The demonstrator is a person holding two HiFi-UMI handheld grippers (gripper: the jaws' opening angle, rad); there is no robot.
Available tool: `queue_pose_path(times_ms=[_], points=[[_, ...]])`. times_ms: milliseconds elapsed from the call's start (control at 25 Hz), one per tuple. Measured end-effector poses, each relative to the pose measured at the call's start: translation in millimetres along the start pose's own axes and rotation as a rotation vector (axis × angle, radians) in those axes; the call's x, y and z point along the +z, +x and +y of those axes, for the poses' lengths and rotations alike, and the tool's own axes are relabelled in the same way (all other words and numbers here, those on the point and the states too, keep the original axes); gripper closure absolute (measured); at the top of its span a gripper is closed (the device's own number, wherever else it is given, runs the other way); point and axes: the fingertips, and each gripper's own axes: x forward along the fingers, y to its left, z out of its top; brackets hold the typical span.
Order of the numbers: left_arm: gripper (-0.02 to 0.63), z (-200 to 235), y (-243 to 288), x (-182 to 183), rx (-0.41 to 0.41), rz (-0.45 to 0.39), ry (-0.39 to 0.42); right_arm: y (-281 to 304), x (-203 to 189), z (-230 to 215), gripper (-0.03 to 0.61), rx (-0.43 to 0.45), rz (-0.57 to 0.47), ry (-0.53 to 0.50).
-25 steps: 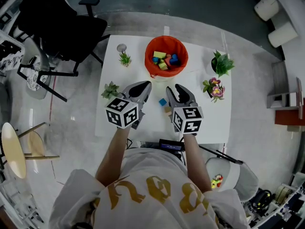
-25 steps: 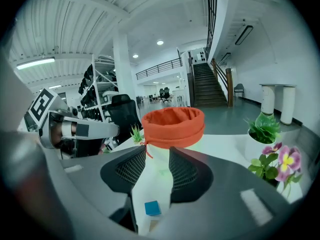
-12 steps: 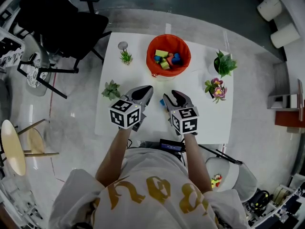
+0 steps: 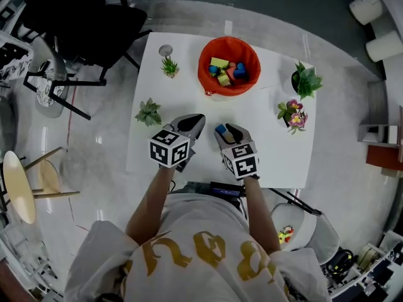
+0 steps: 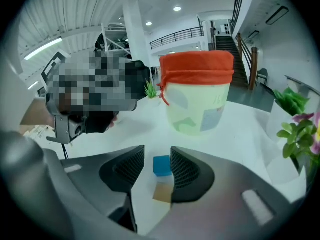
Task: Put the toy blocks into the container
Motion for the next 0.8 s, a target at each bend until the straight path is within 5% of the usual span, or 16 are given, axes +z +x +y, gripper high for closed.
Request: queue_pose_path(times_ms=[800], points=[[0.612, 9.0, 17.6, -13.7, -0.011, 0.044, -0.031, 23.3, -30.5, -6.6, 0.385, 0.018, 0.101, -0.021]])
